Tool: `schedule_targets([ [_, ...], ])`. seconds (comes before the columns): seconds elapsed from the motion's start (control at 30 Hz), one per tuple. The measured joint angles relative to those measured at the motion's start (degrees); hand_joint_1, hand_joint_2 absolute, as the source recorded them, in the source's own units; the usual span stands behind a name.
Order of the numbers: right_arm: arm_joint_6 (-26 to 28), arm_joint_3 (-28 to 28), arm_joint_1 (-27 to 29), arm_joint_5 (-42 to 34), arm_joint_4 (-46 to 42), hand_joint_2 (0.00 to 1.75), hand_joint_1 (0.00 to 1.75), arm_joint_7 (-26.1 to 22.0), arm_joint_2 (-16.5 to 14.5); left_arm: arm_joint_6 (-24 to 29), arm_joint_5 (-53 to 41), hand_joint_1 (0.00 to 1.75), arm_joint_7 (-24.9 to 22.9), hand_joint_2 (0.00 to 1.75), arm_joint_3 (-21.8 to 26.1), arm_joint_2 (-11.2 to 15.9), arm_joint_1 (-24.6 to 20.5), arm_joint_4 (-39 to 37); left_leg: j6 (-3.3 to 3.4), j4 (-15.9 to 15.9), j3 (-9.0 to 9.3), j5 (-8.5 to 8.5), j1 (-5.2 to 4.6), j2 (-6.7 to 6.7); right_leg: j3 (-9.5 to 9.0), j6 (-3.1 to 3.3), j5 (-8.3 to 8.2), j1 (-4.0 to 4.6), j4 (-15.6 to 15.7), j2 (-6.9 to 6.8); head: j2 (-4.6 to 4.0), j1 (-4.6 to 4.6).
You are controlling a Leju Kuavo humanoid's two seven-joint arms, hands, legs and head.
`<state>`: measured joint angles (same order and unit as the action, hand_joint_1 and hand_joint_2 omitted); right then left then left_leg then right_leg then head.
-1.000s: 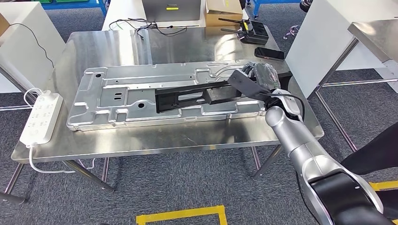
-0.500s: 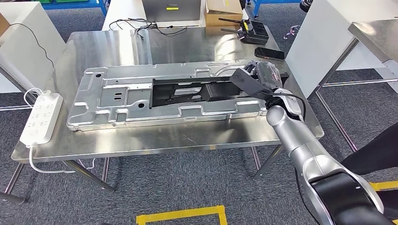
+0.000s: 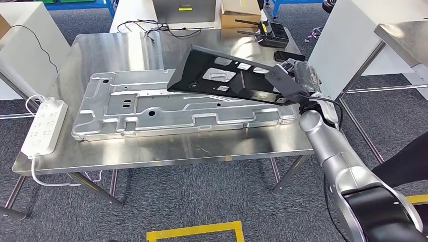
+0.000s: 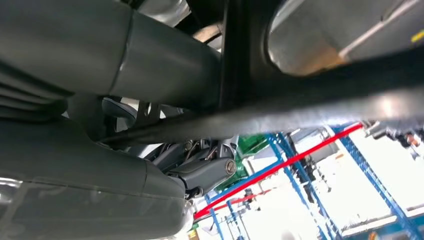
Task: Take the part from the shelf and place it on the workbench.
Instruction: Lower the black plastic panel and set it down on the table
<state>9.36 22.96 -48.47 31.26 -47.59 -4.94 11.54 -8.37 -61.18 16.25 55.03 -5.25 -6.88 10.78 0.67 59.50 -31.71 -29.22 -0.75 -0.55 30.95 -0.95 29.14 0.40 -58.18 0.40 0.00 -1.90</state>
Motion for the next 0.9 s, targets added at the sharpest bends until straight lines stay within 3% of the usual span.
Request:
schedule_targets([
  [0.47,1.98,-5.73,0.52,-2.67,-1.75,0.0,1.75,0.01,4.2,0.11,0.37,0.0,0.25,0.0,0.2,0.02,0.42,0.0,0.01,0.0,0.0,-0.01,0.0,-0.01,-0.01,0.0,0.0,0.0,0.02,-0.02,0.0,0.0],
  [0.9,2.58,-7.77,1.38,-2.78,-1.78,0.0,1.75,-0.14,5.18,0.09,0.37,0.0,0.74,0.0,0.2,0.02,0.43,0.0,0.01,0.0,0.0,-0.01,0.0,0.0,-0.01,0.0,0.0,0.0,0.02,-0.02,0.0,-0.01],
])
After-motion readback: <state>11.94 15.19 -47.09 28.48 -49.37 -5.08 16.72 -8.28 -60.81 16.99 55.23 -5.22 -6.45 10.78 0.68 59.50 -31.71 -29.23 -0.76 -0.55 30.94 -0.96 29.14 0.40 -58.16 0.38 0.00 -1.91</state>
